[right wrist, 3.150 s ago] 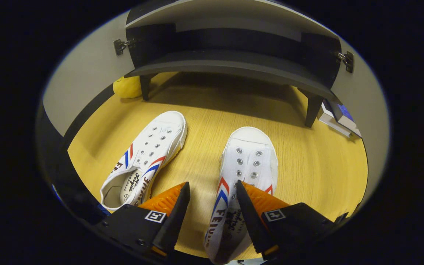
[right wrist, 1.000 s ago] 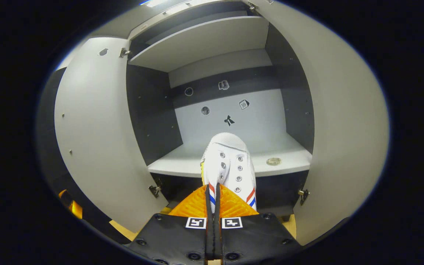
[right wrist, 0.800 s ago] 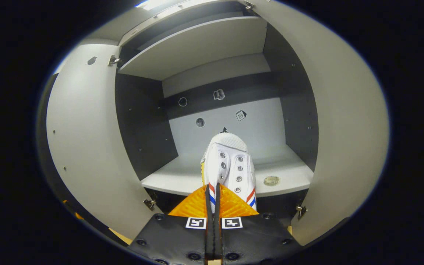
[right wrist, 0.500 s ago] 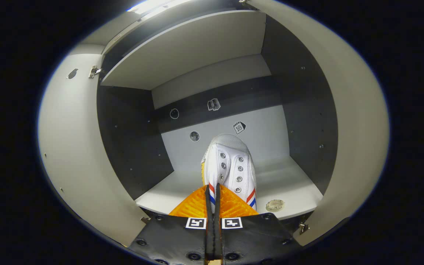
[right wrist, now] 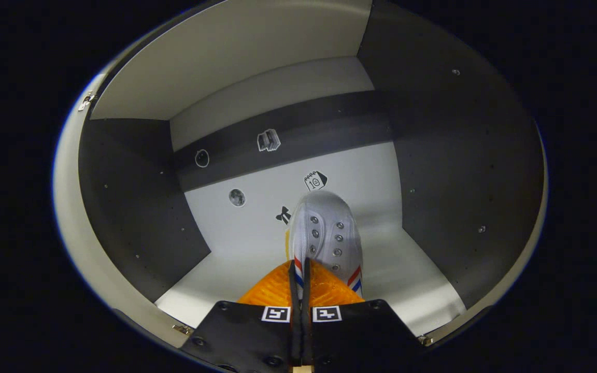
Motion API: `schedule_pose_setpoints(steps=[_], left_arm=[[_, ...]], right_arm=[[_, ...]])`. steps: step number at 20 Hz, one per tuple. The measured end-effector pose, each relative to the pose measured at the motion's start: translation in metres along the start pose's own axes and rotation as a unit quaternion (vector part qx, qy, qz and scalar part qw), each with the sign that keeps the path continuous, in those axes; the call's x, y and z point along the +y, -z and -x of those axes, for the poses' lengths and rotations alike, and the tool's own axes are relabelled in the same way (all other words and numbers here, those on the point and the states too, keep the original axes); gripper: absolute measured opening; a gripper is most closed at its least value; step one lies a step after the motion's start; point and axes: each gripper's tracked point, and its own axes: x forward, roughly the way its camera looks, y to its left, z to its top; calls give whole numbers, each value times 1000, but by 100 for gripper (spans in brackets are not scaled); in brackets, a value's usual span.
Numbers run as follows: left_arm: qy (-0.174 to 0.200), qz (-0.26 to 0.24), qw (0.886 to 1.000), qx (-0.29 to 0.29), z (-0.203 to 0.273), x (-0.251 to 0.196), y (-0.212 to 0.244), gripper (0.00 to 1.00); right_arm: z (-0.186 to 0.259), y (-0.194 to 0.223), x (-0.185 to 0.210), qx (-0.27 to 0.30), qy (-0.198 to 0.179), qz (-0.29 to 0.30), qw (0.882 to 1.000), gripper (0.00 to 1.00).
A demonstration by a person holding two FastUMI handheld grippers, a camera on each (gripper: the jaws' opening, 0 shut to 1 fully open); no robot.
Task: Grab one shoe with the right hand and put it into the shoe cabinet, grab the other shoe with the left hand and put it into the shoe cabinet; then close the right door with the right hand and the left door with the left hand.
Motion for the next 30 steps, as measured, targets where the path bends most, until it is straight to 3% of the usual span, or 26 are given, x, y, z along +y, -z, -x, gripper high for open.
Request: schedule_pose_setpoints(steps=[3,5,7,10,16,22,27,28,30], left_arm=[[6,3,1000,3,-1,-6,3,97],[16,5,1000,9,-3,-13,7,99],[30,6,999,14,-5,-23,11,97],[62,19,998,21,-6,-43,16,97],[134,56,988,54,-17,-89,37,97],[198,104,968,113,-39,-133,80,97],[227,83,957,161,-62,-156,128,99],[231,81,954,172,-67,-161,139,95],[246,81,943,208,-68,-175,168,99]], right_arm=[[-5,8,-7,9,25,7,1000,4],[2,-1,1,-18,12,12,1000,17],[16,-17,9,-53,0,16,998,38],[54,-35,12,-103,8,43,994,98],[137,-27,17,-153,1,99,983,98],[197,-11,5,-176,16,133,975,98],[235,10,0,-188,20,139,972,98],[241,15,-3,-187,27,145,971,98],[251,24,-8,-185,39,148,971,98]])
